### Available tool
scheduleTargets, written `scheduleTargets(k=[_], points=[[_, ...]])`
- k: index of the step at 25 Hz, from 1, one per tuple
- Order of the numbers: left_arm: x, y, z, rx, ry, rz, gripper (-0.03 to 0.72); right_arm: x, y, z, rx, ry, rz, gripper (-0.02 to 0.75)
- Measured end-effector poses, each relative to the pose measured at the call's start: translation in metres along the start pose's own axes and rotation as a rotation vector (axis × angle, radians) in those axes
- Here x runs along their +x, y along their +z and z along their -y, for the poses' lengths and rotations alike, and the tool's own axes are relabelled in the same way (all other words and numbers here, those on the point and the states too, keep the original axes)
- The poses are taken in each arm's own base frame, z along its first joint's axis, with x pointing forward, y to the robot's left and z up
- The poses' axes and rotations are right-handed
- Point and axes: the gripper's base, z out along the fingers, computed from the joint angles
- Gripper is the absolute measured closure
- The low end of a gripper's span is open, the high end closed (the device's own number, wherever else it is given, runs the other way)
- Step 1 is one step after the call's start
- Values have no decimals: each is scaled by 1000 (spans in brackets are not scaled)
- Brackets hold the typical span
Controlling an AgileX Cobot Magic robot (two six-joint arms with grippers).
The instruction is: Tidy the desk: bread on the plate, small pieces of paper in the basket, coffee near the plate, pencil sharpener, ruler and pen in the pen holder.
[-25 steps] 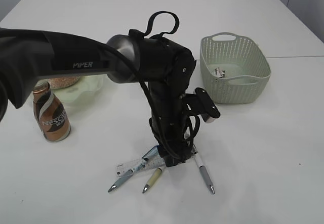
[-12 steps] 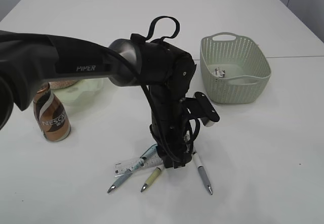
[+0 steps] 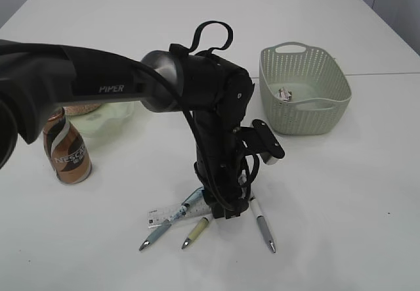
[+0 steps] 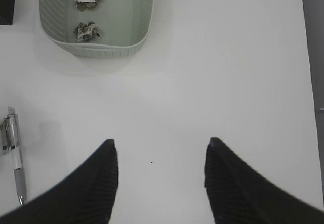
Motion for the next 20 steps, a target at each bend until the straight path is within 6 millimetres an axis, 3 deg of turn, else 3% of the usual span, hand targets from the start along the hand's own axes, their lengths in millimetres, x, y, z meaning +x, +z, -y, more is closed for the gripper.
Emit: scheduleTargets(k=[20], points=[[1,-1,1,5,-44,-11,405,0,0,0,0,0,0,334]])
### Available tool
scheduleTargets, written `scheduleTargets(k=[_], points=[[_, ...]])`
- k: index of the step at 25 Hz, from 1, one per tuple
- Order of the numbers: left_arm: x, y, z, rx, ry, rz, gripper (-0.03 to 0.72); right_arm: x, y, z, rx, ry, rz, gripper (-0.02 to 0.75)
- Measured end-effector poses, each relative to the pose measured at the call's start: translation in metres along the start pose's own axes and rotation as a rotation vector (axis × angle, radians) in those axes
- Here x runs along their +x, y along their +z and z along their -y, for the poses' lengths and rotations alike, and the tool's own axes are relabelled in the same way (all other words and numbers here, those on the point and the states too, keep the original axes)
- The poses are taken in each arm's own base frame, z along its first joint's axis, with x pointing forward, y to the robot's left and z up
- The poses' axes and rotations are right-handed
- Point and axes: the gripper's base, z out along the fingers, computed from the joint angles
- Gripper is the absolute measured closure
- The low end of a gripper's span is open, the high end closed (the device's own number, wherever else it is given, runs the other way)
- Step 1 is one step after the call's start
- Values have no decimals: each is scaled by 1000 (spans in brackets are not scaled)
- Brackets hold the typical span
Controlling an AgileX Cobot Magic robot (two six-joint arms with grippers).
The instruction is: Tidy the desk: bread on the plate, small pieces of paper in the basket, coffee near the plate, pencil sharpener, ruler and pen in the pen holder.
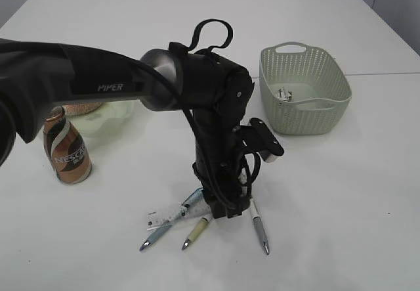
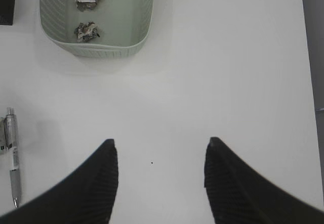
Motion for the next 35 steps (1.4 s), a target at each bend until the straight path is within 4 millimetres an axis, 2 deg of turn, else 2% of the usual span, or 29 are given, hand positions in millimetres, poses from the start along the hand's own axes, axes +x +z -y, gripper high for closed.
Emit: scheduleTargets(k=[9,14,22,28,35], points=[[0,-2,1,9,-8,0,404,0,0,0,0,0,0,333],[0,-15,1,0,-15,22,404,0,0,0,0,0,0,333],[2,-24,2,2,-60,19,405,0,0,0,0,0,0,333],[-9,-58,-10,-27,-205,95,405,0,0,0,-2,1,0,333],[-12,-105,-44,-56,-477,231,405,0,0,0,-5,2,-1,333]])
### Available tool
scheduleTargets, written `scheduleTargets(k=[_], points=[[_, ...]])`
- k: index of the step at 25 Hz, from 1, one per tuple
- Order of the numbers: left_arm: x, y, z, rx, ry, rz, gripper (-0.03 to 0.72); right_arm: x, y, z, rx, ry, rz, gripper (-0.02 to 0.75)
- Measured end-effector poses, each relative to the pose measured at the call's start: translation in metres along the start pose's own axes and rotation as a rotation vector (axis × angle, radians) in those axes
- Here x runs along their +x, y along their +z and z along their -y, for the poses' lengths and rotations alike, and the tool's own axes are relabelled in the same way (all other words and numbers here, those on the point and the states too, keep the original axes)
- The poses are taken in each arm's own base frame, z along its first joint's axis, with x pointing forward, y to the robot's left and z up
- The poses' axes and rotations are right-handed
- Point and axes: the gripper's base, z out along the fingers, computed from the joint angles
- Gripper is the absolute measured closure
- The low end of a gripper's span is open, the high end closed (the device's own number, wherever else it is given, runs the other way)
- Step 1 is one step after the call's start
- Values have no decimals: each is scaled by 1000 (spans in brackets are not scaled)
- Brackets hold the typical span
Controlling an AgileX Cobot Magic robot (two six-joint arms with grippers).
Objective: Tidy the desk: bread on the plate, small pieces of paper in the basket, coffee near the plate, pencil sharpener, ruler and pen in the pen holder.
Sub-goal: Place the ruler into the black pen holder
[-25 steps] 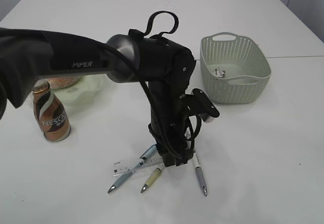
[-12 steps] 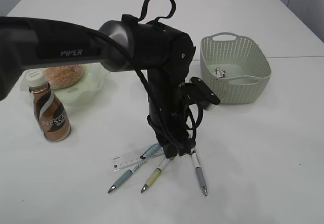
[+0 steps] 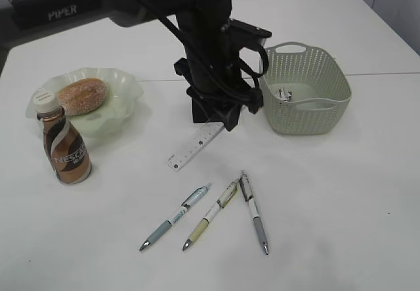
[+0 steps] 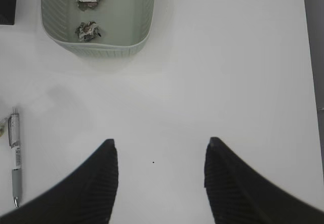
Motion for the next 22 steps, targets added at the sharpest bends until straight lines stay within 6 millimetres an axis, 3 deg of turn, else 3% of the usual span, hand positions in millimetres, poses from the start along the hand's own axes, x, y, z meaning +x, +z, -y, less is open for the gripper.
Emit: scheduleTargets(k=[9,22], points=[[-20,-37,-41,-29,-146,177,405,0,0,0,-4,1,-1,333],[-60,-57,-62,-140,-96,685,405,0,0,0,-4,1,-1,333]])
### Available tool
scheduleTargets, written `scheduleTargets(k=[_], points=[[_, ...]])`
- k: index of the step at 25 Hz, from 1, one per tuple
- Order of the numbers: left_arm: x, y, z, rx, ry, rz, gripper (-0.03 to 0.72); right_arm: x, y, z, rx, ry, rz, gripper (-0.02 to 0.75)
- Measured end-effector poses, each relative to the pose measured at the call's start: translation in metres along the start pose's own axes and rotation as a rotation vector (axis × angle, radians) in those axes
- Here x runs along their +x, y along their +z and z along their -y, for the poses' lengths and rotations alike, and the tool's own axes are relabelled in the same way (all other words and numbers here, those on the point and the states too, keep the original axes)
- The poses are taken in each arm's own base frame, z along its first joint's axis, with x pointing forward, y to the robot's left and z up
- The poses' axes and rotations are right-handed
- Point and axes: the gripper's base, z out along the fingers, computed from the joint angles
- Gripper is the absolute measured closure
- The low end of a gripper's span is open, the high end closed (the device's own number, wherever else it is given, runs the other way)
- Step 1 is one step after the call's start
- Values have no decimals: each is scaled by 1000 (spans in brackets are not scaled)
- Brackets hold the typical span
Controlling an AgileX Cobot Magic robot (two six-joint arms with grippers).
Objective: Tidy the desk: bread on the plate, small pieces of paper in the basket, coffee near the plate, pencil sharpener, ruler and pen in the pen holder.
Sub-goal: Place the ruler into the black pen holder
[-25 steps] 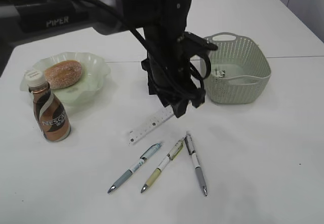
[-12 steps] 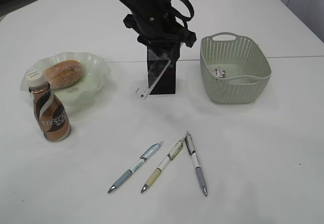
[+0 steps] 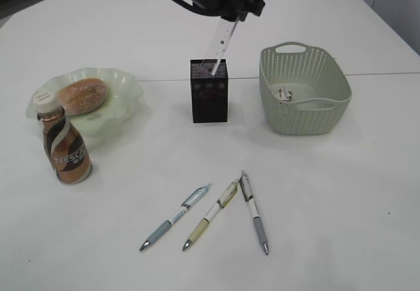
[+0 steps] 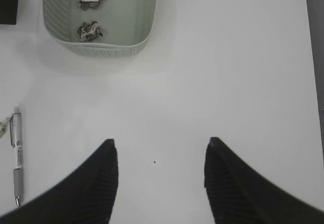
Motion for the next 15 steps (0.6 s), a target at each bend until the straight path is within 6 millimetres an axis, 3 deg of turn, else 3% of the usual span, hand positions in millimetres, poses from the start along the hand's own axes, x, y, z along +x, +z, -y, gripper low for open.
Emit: scheduleTargets(k=[8,15], points=[[-11,6,-26,-36,-17,172,405,0,0,1,13,-4,2,333],[-3,25,-29,-36,-18,221,405,0,0,2,26,-9,4,333]])
